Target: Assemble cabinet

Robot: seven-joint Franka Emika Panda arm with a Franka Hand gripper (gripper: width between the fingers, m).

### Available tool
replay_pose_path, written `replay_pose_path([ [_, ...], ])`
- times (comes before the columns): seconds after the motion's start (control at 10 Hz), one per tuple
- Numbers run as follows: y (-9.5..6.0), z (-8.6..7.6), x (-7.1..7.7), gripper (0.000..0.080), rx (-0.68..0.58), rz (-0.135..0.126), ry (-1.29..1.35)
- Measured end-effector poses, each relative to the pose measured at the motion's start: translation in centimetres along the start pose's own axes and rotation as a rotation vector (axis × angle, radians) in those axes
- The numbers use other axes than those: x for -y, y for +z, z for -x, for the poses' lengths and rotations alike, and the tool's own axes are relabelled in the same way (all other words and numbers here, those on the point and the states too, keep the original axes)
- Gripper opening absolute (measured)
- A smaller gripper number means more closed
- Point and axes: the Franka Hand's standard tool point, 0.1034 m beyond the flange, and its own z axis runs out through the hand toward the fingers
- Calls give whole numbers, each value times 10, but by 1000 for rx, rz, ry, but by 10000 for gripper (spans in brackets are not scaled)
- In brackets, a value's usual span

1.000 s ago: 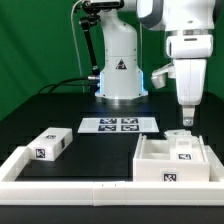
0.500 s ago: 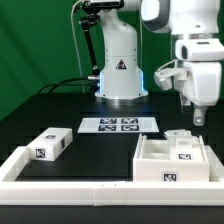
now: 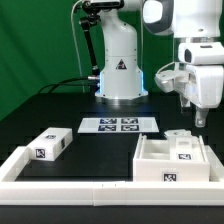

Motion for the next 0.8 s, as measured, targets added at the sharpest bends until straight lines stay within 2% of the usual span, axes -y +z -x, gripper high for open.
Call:
replay_pose_path([
  [0.2,11,-2,20,797,-23,2,-3],
  [0.8,37,0,37,797,-33,-54,7],
])
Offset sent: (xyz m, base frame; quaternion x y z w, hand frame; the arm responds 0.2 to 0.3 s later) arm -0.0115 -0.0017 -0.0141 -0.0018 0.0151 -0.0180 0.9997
